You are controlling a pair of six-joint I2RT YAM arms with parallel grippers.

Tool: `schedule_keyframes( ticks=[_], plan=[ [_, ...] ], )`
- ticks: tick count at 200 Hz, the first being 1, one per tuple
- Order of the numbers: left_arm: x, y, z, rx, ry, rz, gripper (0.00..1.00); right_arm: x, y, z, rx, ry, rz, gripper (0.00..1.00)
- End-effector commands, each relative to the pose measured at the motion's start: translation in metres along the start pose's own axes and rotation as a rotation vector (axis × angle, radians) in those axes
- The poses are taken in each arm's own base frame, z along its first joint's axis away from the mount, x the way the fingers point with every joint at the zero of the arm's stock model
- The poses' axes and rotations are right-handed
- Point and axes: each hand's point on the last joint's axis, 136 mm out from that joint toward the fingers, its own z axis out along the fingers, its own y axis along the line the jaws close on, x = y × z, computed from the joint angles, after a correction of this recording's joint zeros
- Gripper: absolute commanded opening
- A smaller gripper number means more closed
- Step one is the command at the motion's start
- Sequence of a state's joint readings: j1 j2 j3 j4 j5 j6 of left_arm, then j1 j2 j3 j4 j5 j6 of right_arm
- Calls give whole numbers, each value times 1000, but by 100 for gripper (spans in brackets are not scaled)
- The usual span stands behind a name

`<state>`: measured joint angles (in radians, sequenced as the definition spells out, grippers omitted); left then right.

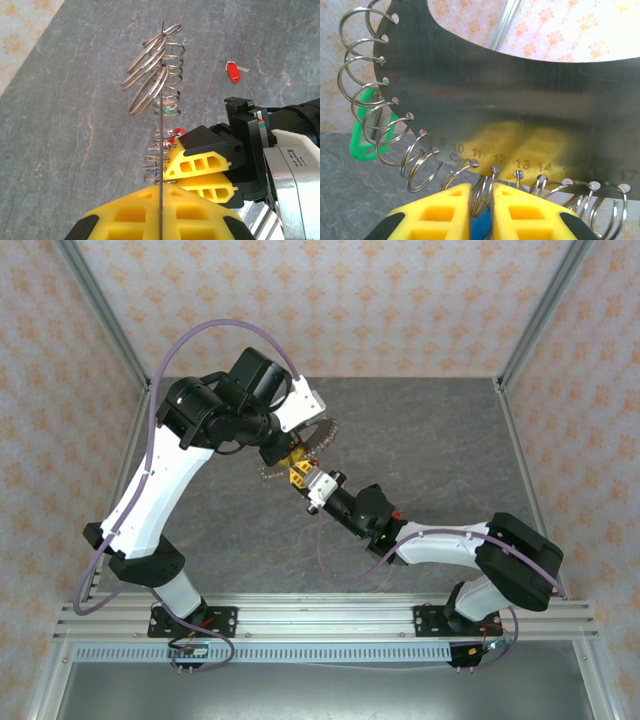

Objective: Put the keys on the keyring

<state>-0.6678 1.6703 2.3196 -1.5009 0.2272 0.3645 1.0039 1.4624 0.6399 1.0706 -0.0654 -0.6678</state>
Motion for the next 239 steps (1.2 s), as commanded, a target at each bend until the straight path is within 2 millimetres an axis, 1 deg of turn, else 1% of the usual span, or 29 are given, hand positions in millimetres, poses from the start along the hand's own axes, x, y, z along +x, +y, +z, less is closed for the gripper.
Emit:
schedule_keyframes(
  ticks=[1,24,35,65,81,92,107,119,133,148,164,175,185,198,209,223,232,239],
  plan=[
    [-6,-2,-14,-12,-58,-2,0,-15,-7,5,35,-41,1,14],
    [-6,-1,-14,-17,-55,-2,0,-16,-9,4,42,-46,2,9],
    [-6,1,-13,-31,-54,-11,0,-15,-9,3,41,-41,1,0],
    [-6,14,-11,-87,-67,-72,0,-10,-9,-1,39,-21,20,0],
    [-4,23,-7,-88,-85,-146,0,-10,-9,-6,11,-21,68,0],
    [-5,32,-6,-69,-125,-227,0,-10,-8,-8,-20,-15,98,0],
    [-2,38,-3,-16,-172,-329,0,-8,-9,-13,-45,-5,132,0],
    [-3,38,1,41,-217,-394,0,-5,-10,-16,-65,6,161,0],
    [-1,36,10,91,-239,-450,0,-1,-9,-17,-107,27,185,0],
    [10,39,21,109,-216,-506,0,0,-5,-19,-151,37,208,0],
    [18,45,33,157,-230,-606,3,3,-3,-22,-184,45,246,0],
    [23,45,43,202,-240,-661,5,4,0,-23,-206,49,267,0],
    [31,47,52,202,-235,-695,7,7,4,-25,-231,63,283,0],
    [43,49,65,206,-226,-740,13,10,10,-27,-269,76,302,0],
    [52,47,76,223,-211,-770,15,14,14,-28,-296,93,326,0],
    [68,48,89,201,-176,-789,19,25,20,-30,-318,126,342,0],
    [78,47,99,194,-158,-801,24,32,23,-32,-323,145,352,0],
    [84,48,107,189,-148,-813,24,39,26,-33,-330,165,362,0]
  ],
)
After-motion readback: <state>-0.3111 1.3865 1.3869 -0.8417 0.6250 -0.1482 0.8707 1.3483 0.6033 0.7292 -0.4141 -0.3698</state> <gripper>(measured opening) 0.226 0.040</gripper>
